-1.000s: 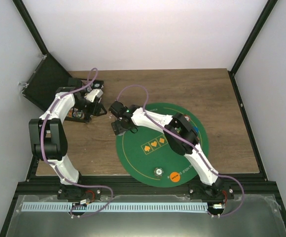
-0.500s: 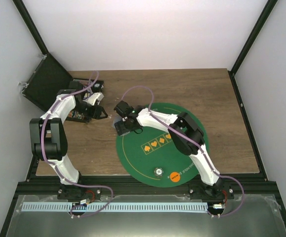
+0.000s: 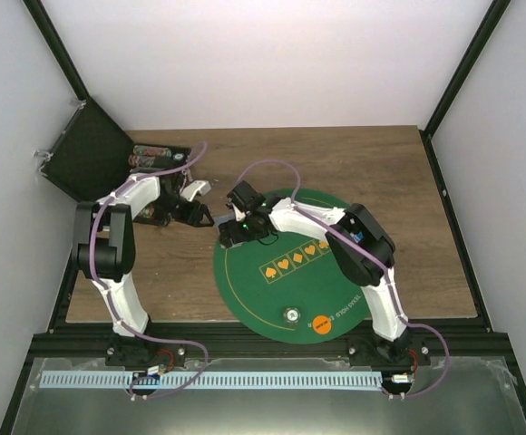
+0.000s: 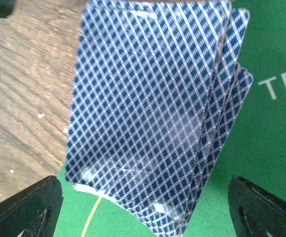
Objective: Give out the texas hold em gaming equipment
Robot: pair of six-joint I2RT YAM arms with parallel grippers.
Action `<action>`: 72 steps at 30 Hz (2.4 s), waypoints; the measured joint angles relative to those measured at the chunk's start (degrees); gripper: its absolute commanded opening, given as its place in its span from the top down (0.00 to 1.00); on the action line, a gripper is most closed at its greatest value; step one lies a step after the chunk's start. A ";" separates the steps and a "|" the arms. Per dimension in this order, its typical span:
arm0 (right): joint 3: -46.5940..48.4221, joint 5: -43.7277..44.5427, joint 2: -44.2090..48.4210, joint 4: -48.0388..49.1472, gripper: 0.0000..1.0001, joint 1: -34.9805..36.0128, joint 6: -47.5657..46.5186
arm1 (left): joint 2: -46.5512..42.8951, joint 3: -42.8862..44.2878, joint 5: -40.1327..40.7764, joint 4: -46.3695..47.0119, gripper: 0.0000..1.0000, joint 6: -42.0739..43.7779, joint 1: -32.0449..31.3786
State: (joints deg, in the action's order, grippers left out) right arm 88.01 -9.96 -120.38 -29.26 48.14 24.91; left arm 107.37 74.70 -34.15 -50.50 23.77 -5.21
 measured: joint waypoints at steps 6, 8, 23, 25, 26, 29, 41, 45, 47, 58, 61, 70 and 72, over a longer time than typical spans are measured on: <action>-0.46 -1.95 2.93 0.35 0.07 -1.49 -0.02 | 0.20 1.44 -0.52 0.28 0.41 0.00 -0.02; -0.63 -2.10 4.28 0.44 0.07 -2.10 -0.07 | 0.15 2.32 -0.63 0.22 0.41 0.02 0.20; 0.48 -2.19 6.56 2.64 0.49 -6.08 0.81 | -5.18 -5.84 5.60 -1.90 0.63 1.70 4.22; 0.66 -0.66 5.92 2.73 0.55 -6.08 1.77 | -4.33 -6.14 6.54 -1.57 0.63 1.38 2.71; 0.66 0.13 5.64 2.67 0.58 -6.08 2.25 | -4.09 -6.14 6.86 -1.14 0.63 1.29 2.10; 0.66 2.05 4.76 2.71 0.66 -6.08 3.39 | -3.21 -5.92 8.28 0.59 0.64 0.57 -0.33; -0.11 2.80 -0.02 3.26 0.84 -6.08 4.74 | 3.13 -2.69 12.13 5.73 0.66 -1.07 -3.48; -0.11 1.16 -1.11 3.74 0.86 -6.08 4.50 | 3.17 -2.71 12.13 7.32 0.66 -1.07 -5.29; -0.11 0.02 -1.75 4.02 0.86 -6.08 4.46 | 3.17 -2.82 12.11 8.00 0.66 -1.03 -6.54; -2.08 -2.58 -1.86 5.77 0.83 -6.32 4.57 | 2.99 -3.61 13.00 9.29 0.66 -0.52 -9.55; -4.02 -0.20 -0.02 5.44 0.74 -6.32 4.61 | 2.38 -3.63 13.64 9.07 0.64 -0.31 -9.14; -5.66 8.39 7.80 1.81 0.01 -5.03 4.02 | 0.07 -3.63 12.39 6.23 0.57 -0.02 -1.90; -4.37 9.46 7.69 1.31 0.00 -3.56 3.87 | -0.90 -3.63 12.07 5.44 0.55 0.00 0.20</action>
State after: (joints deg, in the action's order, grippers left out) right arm 83.64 -0.49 -112.68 -27.94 44.58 28.77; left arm 106.48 71.07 -22.09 -45.06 23.77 -5.02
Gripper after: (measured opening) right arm 0.926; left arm 0.426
